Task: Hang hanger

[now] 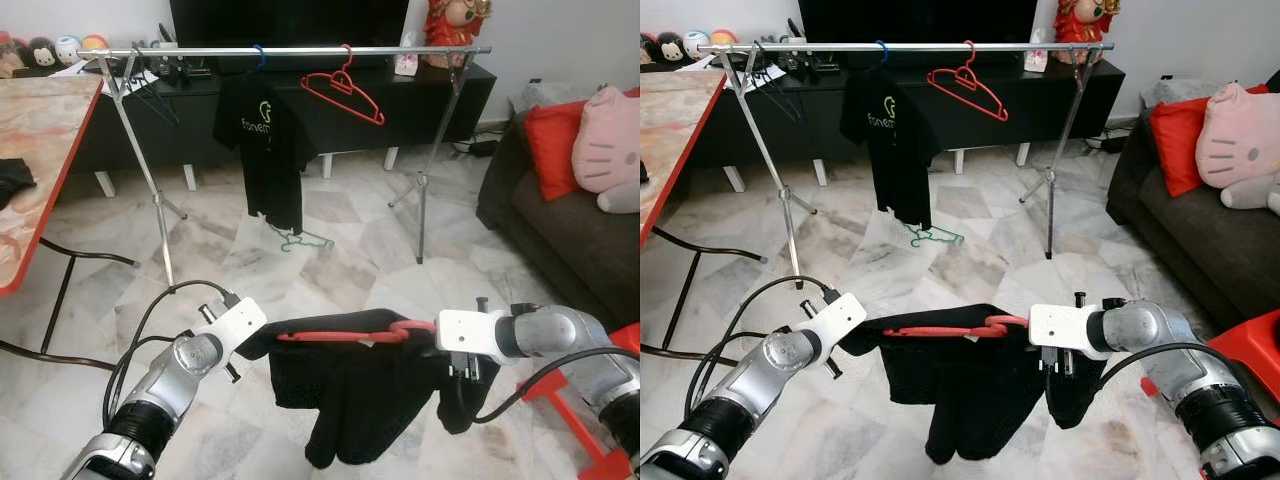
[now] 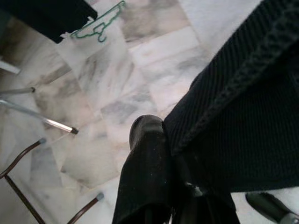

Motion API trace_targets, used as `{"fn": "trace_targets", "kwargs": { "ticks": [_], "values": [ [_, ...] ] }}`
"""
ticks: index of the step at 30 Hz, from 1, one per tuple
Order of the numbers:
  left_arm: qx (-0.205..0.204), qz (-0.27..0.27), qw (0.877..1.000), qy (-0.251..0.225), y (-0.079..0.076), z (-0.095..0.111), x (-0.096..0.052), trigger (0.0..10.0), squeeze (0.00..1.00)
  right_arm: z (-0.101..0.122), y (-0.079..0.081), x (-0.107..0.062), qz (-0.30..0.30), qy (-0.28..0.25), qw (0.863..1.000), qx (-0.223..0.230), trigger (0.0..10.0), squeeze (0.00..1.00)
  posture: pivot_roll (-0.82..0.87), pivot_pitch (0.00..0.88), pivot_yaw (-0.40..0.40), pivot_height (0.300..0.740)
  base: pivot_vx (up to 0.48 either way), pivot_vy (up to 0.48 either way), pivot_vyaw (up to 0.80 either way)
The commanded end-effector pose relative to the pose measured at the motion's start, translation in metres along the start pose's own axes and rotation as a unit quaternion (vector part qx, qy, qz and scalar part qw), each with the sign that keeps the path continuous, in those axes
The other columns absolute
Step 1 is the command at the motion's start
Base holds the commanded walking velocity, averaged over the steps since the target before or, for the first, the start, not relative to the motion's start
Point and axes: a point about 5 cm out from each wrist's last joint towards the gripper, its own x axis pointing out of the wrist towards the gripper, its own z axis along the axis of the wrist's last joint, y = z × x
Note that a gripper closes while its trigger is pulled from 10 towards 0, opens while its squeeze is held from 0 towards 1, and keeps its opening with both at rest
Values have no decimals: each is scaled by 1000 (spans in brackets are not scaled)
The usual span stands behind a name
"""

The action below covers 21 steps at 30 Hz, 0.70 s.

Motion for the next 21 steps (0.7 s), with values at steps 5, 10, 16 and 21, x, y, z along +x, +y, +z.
{"fn": "trace_targets", "kwargs": {
  "ticks": [5,10,16,21],
  "values": [
    [-27,-4,1000,12,14,-7,-11,10000,0,-14,-3,-3,-17,48,999,15,0,0,-75,0,-78,740,0,0,0],
    [-77,-38,995,-59,13,21,-14,10000,0,-8,2,10,-17,55,998,14,0,0,-74,0,-78,740,0,0,0],
    [-106,-94,980,-140,8,57,-23,10000,0,11,10,34,-11,43,999,17,0,0,-67,0,-76,740,0,0,0],
    [-105,-116,976,-155,4,64,-25,10000,0,18,11,43,-21,37,999,22,0,0,-66,0,-77,740,0,0,0]
  ]
}}
